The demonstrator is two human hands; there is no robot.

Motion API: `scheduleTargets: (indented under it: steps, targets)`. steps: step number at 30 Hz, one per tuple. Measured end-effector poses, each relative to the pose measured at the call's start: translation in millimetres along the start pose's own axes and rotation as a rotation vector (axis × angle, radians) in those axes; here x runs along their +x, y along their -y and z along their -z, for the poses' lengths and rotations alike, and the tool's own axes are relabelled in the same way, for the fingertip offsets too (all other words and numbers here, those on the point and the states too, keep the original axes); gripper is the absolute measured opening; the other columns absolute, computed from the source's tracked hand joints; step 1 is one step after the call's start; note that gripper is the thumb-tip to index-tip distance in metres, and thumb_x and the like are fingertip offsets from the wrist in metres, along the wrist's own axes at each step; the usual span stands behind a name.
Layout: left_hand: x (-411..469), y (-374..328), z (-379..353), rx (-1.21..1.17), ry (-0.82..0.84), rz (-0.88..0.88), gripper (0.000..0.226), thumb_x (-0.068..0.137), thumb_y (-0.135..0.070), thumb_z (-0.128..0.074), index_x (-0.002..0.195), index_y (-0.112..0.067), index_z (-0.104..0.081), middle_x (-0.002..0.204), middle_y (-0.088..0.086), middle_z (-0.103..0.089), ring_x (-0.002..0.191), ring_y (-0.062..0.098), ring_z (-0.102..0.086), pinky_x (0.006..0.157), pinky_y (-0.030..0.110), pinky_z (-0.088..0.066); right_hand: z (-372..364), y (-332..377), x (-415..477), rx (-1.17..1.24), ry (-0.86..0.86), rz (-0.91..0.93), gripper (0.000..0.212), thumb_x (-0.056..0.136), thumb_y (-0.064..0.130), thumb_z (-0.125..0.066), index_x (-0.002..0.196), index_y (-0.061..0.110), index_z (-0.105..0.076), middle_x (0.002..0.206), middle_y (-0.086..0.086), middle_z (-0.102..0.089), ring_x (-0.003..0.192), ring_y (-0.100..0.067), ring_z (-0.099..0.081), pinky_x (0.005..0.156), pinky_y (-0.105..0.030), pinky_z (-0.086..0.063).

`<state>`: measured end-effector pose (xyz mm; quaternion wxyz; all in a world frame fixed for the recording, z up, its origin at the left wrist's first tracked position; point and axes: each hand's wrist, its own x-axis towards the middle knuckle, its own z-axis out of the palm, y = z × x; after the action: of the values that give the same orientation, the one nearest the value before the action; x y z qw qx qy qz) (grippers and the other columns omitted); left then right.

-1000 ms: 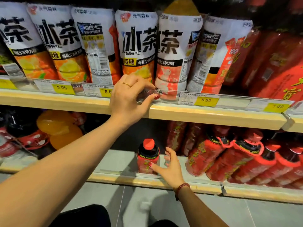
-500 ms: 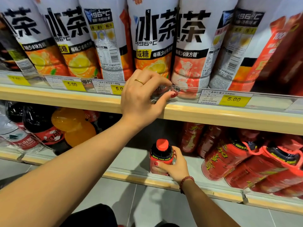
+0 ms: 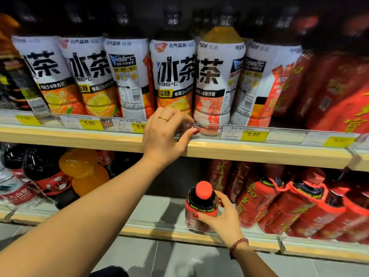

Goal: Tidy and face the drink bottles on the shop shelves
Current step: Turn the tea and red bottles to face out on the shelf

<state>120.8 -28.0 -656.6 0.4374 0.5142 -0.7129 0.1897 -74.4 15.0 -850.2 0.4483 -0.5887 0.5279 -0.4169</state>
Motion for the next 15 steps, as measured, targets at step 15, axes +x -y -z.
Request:
scheduleTargets:
  steps: [15]
  targets:
    - [11.3, -61.8, -16.6, -0.224, 0.047, 0.226, 0.026, 0.071, -0.04, -0.078, 0.088, -0.023, -0.069, 0.094, -0.004, -0.061, 0.098, 0.021, -0.048, 0.079, 0.028, -0.022, 170.5, 185.0, -46.5, 0.183, -0.246, 0.349, 0.044, 0.048, 0.031, -0.083, 0.09, 0.022, -0.075, 0.088, 0.001, -0.075, 0.076, -0.007, -0.067, 0.068, -0.022, -0.056]
